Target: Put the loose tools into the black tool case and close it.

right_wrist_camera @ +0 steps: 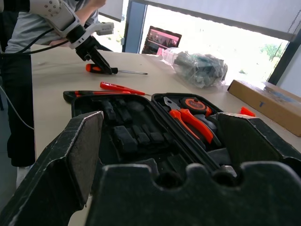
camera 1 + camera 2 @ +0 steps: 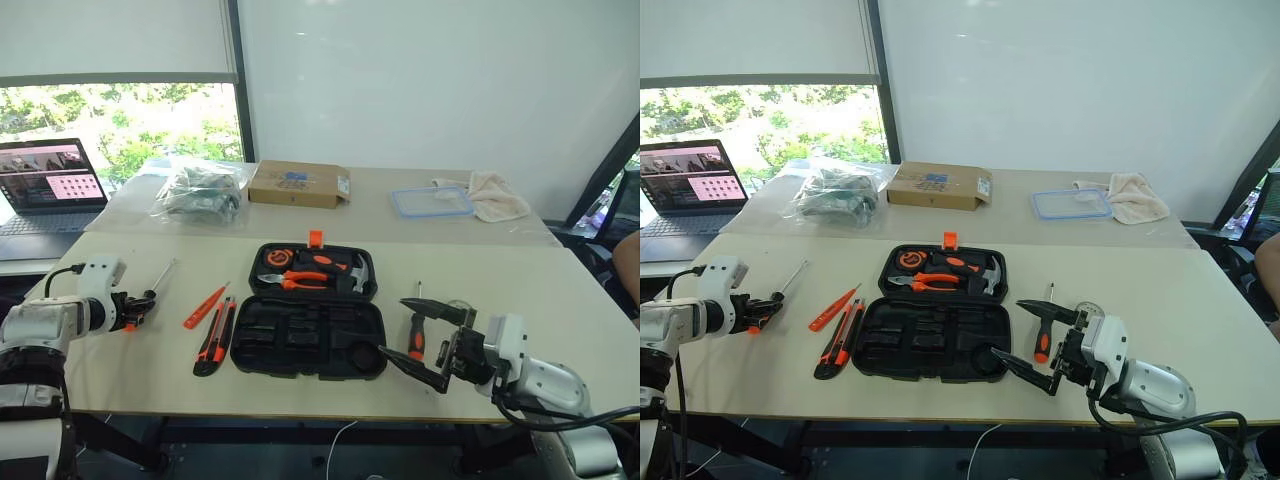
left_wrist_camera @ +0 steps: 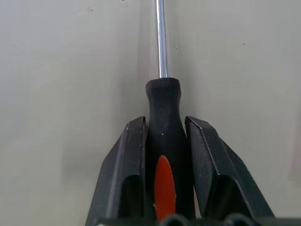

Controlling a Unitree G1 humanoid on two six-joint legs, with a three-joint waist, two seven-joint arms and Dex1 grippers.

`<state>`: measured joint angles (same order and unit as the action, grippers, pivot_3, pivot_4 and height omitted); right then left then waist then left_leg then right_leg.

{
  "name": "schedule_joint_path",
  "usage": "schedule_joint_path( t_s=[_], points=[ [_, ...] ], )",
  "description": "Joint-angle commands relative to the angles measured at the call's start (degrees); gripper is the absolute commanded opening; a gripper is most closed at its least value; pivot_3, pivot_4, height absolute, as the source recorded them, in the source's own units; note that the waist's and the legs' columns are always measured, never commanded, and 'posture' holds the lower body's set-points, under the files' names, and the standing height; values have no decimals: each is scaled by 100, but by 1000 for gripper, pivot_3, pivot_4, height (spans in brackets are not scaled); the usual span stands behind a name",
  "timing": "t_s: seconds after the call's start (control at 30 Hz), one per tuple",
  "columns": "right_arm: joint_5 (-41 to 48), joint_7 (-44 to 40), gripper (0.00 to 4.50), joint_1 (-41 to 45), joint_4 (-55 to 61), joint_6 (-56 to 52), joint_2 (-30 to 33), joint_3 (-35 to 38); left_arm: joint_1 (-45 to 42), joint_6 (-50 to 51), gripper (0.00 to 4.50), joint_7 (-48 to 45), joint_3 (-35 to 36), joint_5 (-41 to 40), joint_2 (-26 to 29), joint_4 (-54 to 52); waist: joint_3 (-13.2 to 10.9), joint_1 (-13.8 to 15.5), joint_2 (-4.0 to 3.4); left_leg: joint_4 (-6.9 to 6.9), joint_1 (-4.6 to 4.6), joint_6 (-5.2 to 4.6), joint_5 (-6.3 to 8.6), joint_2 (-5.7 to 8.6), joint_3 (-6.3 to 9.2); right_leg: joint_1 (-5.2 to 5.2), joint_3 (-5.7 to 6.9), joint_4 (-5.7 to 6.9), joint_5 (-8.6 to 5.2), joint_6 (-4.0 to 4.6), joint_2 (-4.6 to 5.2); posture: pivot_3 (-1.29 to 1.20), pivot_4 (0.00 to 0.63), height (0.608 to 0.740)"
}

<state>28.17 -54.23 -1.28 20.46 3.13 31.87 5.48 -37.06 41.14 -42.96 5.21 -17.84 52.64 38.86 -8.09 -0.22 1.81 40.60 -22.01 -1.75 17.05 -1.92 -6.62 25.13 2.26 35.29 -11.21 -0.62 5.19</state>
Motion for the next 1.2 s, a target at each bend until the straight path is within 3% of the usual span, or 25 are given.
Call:
schedule_joint_path(
  t_s=[0.03, 0.13, 0.27, 0.33, 0.63, 1.03, 1.2],
  points=[
    [50, 84, 4500, -83, 243, 119, 130, 380, -235, -1006, 822, -943, 338, -194, 142, -218, -3, 7, 5, 0, 0, -1, 0, 0, 2, 0, 0, 1, 0, 0, 0, 0, 150, 740],
    [75, 92, 4500, -256, 268, 119, 222, 589, -354, -2130, 822, -2187, 324, -459, 1, -888, -17, 68, 31, 6, -11, 0, 0, -2, 2, 5, 8, 3, 0, 1, 1, 0, 150, 740],
    [71, 65, 4500, -546, 187, 174, 314, 887, -736, -2864, 822, -3551, -702, -28, -286, -1505, -17, 176, 30, 26, -22, -7, 4, 4, -2, -2, 14, 0, 2, -4, 12, 0, 150, 740],
    [45, 38, 4500, -695, 143, 222, 320, 981, -1072, -3261, 822, -3752, -1251, 385, -643, -1495, -15, 190, 23, 30, -18, -13, 6, 13, -8, -11, 7, -6, 6, -11, 10, 0, 150, 740],
    [-46, 180, 4500, -1054, 345, 323, 210, 1029, -2016, -4372, 822, -3483, -2644, 2006, -1917, -303, -18, 87, 27, 34, -15, -61, 31, 13, 16, -14, -8, -10, 6, -16, -5, 0, 150, 740],
    [-172, 411, 4500, -1249, 548, 395, 53, 986, -2164, -4613, 822, -3028, -2920, 2865, -2206, 389, -19, 114, 25, 43, -18, -86, 46, 12, 27, -12, -11, -10, 7, -26, 6, 0, 150, 740],
    [-182, 408, 4500, -1249, 513, 437, 40, 960, -2154, -4705, 822, -3312, -2959, 2954, -2180, 365, -19, 104, 25, 66, -19, -90, 47, 9, 32, -17, -10, -4, 9, -29, 5, 0, 150, 740]
  ],
)
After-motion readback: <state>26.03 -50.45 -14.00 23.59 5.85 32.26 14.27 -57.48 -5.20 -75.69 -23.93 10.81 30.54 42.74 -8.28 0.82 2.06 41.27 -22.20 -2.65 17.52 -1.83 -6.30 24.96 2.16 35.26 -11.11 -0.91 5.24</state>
